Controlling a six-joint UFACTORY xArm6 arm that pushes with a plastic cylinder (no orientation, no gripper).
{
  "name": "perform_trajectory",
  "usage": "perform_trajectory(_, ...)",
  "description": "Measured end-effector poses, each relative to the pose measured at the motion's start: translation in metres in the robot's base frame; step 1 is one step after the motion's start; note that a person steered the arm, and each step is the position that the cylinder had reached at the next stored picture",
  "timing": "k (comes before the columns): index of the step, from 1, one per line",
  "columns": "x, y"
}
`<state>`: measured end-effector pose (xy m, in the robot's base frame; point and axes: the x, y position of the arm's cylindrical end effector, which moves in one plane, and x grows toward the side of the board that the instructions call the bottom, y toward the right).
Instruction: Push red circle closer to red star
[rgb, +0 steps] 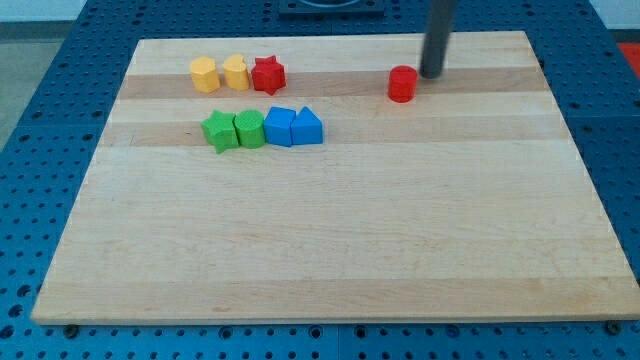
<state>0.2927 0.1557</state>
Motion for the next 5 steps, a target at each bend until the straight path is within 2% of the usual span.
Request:
perform_trajectory(1, 0.040, 0.003)
perform_trajectory(3, 0.042, -0.042)
perform_trajectory(5, 0.024, -0.084)
